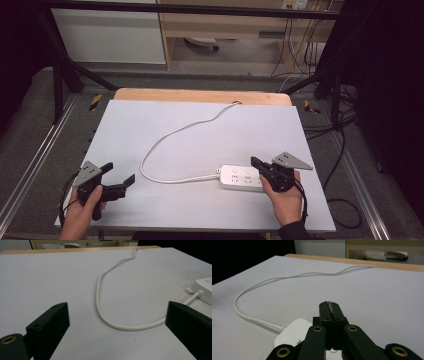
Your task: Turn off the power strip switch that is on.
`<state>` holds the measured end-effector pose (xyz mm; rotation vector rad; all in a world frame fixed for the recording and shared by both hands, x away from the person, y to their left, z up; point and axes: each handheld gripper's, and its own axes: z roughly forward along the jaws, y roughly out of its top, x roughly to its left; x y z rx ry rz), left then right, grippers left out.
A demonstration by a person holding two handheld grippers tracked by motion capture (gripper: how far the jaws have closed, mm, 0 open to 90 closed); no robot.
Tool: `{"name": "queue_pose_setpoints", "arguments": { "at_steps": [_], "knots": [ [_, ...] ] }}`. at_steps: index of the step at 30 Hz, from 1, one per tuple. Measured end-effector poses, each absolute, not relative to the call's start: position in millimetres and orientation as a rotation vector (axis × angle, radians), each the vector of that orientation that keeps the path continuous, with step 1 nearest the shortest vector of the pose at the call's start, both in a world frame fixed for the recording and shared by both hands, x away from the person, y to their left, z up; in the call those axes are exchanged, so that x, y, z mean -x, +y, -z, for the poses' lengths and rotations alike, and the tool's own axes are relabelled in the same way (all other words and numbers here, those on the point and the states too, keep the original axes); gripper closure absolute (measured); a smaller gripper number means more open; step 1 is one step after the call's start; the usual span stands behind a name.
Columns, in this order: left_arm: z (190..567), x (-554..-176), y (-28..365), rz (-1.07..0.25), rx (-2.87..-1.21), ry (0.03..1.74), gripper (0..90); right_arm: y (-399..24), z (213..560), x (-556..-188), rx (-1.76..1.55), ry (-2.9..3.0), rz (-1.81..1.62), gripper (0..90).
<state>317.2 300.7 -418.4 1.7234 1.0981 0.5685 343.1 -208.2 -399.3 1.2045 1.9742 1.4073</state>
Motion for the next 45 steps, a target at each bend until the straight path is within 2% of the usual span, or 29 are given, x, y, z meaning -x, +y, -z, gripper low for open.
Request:
{"name": "queue_pose_setpoints", "arguments": {
  "at_steps": [45],
  "knots": [
    [419,-318,301,-0.564,-1.727,1.114,5.5,-192,425,-352,-1.281,2.073,-1.177,90.0]
  ]
}}
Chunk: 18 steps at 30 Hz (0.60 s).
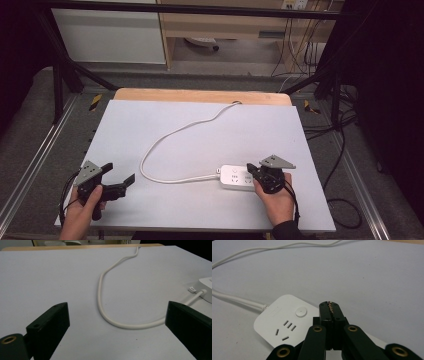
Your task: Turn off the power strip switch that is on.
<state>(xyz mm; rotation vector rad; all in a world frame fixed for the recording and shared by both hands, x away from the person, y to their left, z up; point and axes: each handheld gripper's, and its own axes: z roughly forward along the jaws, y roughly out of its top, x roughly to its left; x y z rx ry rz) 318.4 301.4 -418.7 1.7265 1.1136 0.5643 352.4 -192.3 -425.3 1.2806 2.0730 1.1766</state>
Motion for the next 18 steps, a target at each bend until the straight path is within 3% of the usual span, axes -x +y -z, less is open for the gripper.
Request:
{"name": "queue_pose_setpoints", "arguments": {
  "at_steps": [18],
  "knots": [
    [419.0,-318.1,300.6,-0.561,-1.736,1.114,5.6,-190.7,431.9,-355.8,-1.288,2.089,-1.145,90.0]
  ]
}}
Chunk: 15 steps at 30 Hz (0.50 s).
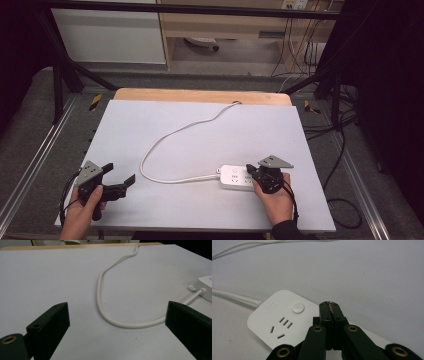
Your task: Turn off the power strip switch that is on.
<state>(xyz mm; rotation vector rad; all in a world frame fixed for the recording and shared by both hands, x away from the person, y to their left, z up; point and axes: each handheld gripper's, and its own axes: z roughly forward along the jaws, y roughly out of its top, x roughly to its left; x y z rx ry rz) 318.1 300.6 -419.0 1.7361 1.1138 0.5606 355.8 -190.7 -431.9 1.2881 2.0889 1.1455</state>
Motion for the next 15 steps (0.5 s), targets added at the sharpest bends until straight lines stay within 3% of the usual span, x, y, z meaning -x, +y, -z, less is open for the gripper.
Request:
{"name": "queue_pose_setpoints", "arguments": {
  "at_steps": [15],
  "knots": [
    [419.3,-318.2,300.5,-0.561,-1.741,1.112,5.7,-190.0,434.2,-357.1,-1.279,2.095,-1.135,90.0]
  ]
}}
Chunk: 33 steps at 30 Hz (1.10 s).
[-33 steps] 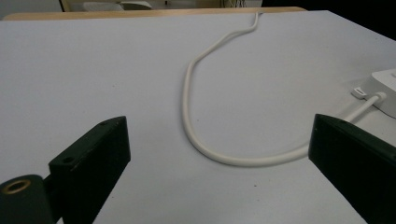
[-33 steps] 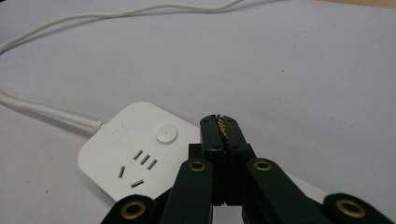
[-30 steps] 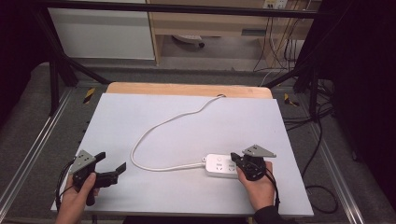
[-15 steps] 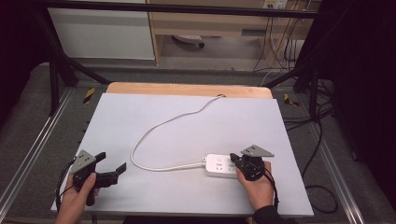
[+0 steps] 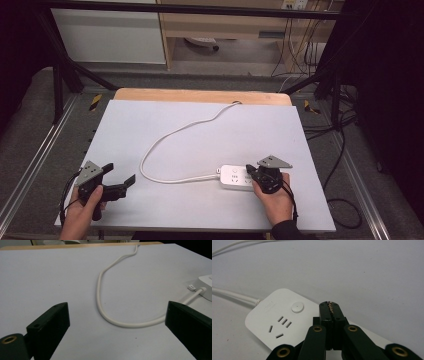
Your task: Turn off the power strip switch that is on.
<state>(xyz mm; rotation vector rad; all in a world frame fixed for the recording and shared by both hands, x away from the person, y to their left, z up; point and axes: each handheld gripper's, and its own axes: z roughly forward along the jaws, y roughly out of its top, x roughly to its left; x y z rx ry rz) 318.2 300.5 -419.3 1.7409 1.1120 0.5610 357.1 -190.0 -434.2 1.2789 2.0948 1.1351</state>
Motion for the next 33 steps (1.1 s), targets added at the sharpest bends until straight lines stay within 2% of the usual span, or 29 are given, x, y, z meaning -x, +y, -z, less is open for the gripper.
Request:
{"name": "queue_pose_setpoints", "arguments": {
  "at_steps": [33],
  "knots": [
    [419.9,-318.4,299.5,-0.558,-1.747,1.109,6.0,-190.2,438.4,-358.4,-1.273,2.095,-1.143,90.0]
  ]
}}
